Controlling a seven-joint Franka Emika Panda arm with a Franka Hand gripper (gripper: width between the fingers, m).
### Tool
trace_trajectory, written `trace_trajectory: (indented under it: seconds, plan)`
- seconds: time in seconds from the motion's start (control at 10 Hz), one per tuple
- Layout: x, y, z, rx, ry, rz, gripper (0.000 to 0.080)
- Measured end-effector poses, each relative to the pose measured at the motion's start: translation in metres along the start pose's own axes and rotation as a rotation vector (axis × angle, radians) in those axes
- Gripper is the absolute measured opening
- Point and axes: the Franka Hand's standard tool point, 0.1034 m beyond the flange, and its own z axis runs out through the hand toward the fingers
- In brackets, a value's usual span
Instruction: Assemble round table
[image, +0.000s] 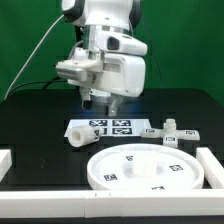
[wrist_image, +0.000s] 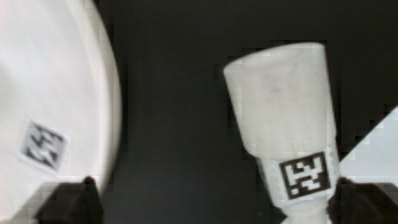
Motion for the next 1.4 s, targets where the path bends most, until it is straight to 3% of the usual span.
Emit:
trace_trajectory:
  seconds: [0.1, 0.2, 0.3, 0.4, 0.9, 1.0, 1.2, 1.4]
  plan:
    - [-0.007, -0.005, -0.002, 0.038, 0.015, 0.168, 0.0649]
    - [-0.012, -0.008, -0.004, 0.092, 0.033, 0.372, 0.0649]
    - [-0.012, -0.001, -0.008, 0.090, 0.026, 0.474, 0.0649]
    - [-0.014, -0.004, -0.007, 0.080, 0.039, 0.481, 0.0649]
    - [-0.017, -0.001, -0.003, 0.091, 0.021, 0.924, 0.0649]
    - [-0.015, 0.001, -0.001, 0.097, 0.015, 1.120, 0.0649]
    - [-0.011, 0.011, 0.001, 0.147, 0.003, 1.512, 0.0649]
    - [-0.016, 0.017, 0.000, 0.141, 0.015, 1.577, 0.0649]
